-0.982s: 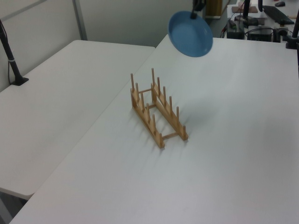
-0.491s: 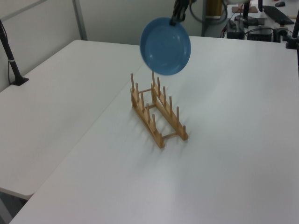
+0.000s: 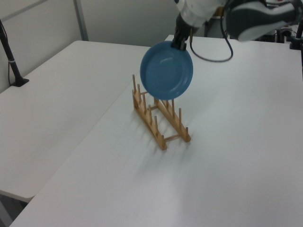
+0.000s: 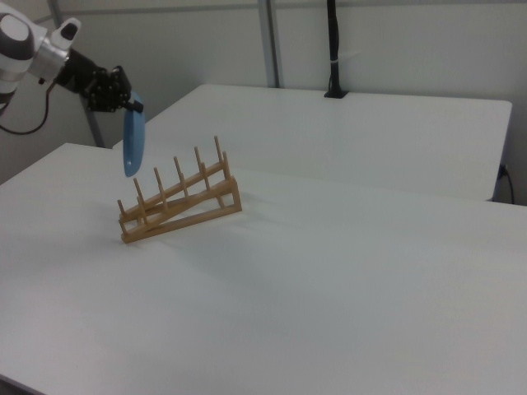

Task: Place plate in plate rack
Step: 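Carry the upright plate over the wooden rack and lower it between pegs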

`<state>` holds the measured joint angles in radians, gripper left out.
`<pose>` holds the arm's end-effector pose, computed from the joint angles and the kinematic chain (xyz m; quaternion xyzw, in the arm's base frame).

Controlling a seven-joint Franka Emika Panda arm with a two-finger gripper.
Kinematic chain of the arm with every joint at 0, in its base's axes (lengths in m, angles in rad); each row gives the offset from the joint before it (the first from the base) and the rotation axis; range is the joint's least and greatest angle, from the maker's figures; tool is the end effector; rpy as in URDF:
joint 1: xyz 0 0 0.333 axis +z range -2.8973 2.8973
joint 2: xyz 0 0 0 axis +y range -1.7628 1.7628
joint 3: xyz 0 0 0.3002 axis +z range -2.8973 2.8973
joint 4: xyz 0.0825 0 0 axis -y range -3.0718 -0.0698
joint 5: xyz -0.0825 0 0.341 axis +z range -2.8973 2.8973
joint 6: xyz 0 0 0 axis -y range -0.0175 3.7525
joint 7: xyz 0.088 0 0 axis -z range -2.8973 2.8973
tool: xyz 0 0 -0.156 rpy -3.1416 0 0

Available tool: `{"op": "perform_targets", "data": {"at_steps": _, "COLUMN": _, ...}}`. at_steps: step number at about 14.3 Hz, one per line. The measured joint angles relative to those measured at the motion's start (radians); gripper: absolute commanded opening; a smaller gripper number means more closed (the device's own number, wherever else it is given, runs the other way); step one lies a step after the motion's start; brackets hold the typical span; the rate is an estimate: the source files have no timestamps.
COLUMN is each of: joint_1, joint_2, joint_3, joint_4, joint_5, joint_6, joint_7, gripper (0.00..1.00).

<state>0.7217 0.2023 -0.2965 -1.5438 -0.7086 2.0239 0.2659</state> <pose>0.5871 0.2103 0.5394 0.9060 0.1850 0.2449 0.2914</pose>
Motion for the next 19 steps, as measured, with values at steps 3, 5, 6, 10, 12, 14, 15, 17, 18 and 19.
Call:
{"op": "perform_targets", "data": {"at_steps": 3, "joint_1": 0.053, "joint_2": 0.000, "joint_3": 0.001, "joint_4": -0.037, "joint_5": -0.064, "joint_6": 0.000, "joint_7": 0.061, "gripper": 0.00}}
{"op": "perform_targets", "data": {"at_steps": 5, "joint_1": 0.067, "joint_2": 0.001, "joint_3": 0.007, "joint_4": -0.070, "joint_5": -0.087, "joint_6": 0.000, "joint_7": 0.072, "gripper": 0.00}}
{"op": "perform_targets", "data": {"at_steps": 6, "joint_1": 0.068, "joint_2": 0.002, "joint_3": 0.013, "joint_4": -0.084, "joint_5": -0.099, "joint_6": 0.000, "joint_7": 0.075, "gripper": 0.00}}
{"op": "perform_targets", "data": {"at_steps": 10, "joint_1": 0.068, "joint_2": 0.043, "joint_3": 0.040, "joint_4": -0.132, "joint_5": -0.169, "joint_6": 0.000, "joint_7": 0.155, "gripper": 0.00}}
{"op": "perform_targets", "data": {"at_steps": 12, "joint_1": 0.069, "joint_2": 0.071, "joint_3": 0.044, "joint_4": -0.134, "joint_5": -0.173, "joint_6": 0.000, "joint_7": 0.163, "gripper": 0.00}}
{"op": "perform_targets", "data": {"at_steps": 14, "joint_1": 0.069, "joint_2": 0.084, "joint_3": 0.045, "joint_4": -0.134, "joint_5": -0.173, "joint_6": 0.000, "joint_7": 0.163, "gripper": 0.00}}
{"op": "perform_targets", "data": {"at_steps": 15, "joint_1": 0.069, "joint_2": 0.088, "joint_3": 0.045, "joint_4": -0.134, "joint_5": -0.173, "joint_6": 0.000, "joint_7": 0.163, "gripper": 0.00}}
{"op": "perform_targets", "data": {"at_steps": 17, "joint_1": 0.069, "joint_2": 0.095, "joint_3": 0.046, "joint_4": -0.134, "joint_5": -0.173, "joint_6": 0.000, "joint_7": 0.163, "gripper": 0.06}}
{"op": "perform_targets", "data": {"at_steps": 18, "joint_1": 0.069, "joint_2": 0.098, "joint_3": 0.048, "joint_4": -0.134, "joint_5": -0.173, "joint_6": 0.000, "joint_7": 0.163, "gripper": 0.44}}
{"op": "perform_targets", "data": {"at_steps": 19, "joint_1": 0.069, "joint_2": 0.100, "joint_3": 0.051, "joint_4": -0.134, "joint_5": -0.173, "joint_6": 0.000, "joint_7": 0.167, "gripper": 0.70}}
